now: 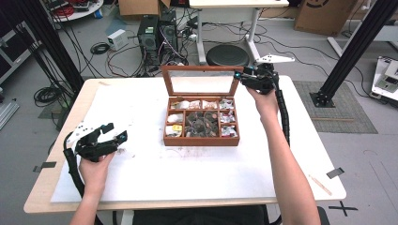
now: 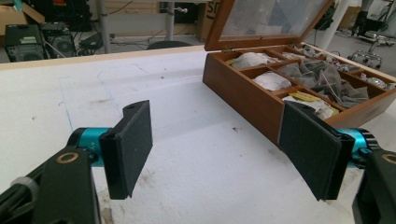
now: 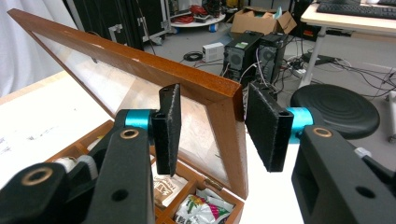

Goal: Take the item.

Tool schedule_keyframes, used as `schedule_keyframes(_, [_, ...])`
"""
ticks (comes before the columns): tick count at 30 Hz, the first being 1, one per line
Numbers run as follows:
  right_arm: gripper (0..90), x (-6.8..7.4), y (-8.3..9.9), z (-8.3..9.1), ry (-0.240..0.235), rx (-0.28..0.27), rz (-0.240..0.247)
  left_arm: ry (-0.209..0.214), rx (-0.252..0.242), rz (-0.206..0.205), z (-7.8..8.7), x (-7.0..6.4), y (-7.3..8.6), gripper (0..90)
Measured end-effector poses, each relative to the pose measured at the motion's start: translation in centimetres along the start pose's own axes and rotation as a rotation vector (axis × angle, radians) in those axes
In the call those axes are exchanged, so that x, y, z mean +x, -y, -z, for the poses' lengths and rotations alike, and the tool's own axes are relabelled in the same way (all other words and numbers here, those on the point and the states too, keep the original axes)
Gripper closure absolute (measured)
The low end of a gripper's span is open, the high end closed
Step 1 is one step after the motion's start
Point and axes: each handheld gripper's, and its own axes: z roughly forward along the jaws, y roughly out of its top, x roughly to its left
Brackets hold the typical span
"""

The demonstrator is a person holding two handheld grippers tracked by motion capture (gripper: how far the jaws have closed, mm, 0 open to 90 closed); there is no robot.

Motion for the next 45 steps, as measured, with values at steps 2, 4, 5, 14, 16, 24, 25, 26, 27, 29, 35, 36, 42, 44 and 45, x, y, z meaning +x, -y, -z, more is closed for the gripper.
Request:
schedule_keyframes(2, [56.7, 0.0, 0.0, 0.0, 0.002, 0.000, 0.005, 0.000, 0.005, -0.018, -0.2, -0.3, -0.1, 26.2])
schedule_keyframes(4, [56.4, 0.1, 0.0, 0.1, 0.005, 0.003, 0.012, -0.004, 0.007, -0.040, -0.4, -0.7, -0.3, 26.2])
schedule_keyframes(5, [56.4, 0.1, 0.0, 0.1, 0.005, 0.003, 0.012, -0.004, 0.007, -0.040, -0.4, -0.7, -0.3, 26.2])
schedule_keyframes(14, [55.9, 0.0, 0.1, 0.1, 0.003, -0.002, 0.006, 0.131, 0.046, -0.065, -2.4, -2.2, -3.0, 26.2])
schedule_keyframes(16, [55.8, 0.0, 0.1, 0.1, 0.002, -0.002, 0.007, 0.151, 0.040, -0.079, -2.6, -2.4, -3.3, 26.2])
schedule_keyframes(24, [55.2, 0.1, 0.2, -0.1, 0.002, -0.003, 0.019, 0.277, 0.089, -0.115, -5.1, -3.9, -5.4, 26.0])
schedule_keyframes(25, [55.1, 0.1, 0.2, -0.1, 0.004, -0.002, 0.023, 0.285, 0.086, -0.114, -5.3, -4.0, -5.6, 26.0])
schedule_keyframes(26, [55.1, 0.1, 0.2, -0.2, 0.004, -0.003, 0.026, 0.288, 0.083, -0.110, -5.5, -4.1, -5.7, 26.0])
schedule_keyframes(27, [55.1, 0.1, 0.2, -0.2, 0.005, -0.003, 0.027, 0.293, 0.087, -0.107, -5.7, -4.1, -5.8, 26.0])
schedule_keyframes(29, [55.1, 0.1, 0.2, -0.2, 0.003, -0.004, 0.026, 0.300, 0.096, -0.102, -6.0, -4.3, -6.0, 26.0])
schedule_keyframes(35, [55.0, 0.0, 0.1, -0.2, 0.001, -0.002, 0.031, 0.337, 0.121, -0.119, -7.5, -5.1, -7.3, 26.1])
schedule_keyframes(36, [55.0, 0.0, 0.1, -0.2, 0.001, -0.002, 0.031, 0.337, 0.121, -0.119, -7.5, -5.1, -7.3, 26.0])
schedule_keyframes(42, [55.0, 0.0, 0.1, -0.1, 0.000, -0.003, 0.036, 0.349, 0.155, -0.153, -9.1, -6.0, -8.6, 26.2])
schedule_keyframes(44, [55.0, -0.1, 0.1, -0.1, 0.000, -0.006, 0.036, 0.352, 0.169, -0.157, -9.6, -6.2, -8.9, 26.3])
schedule_keyframes(45, [55.0, -0.1, 0.1, -0.1, -0.001, -0.007, 0.033, 0.352, 0.171, -0.160, -9.9, -6.4, -9.0, 26.2])
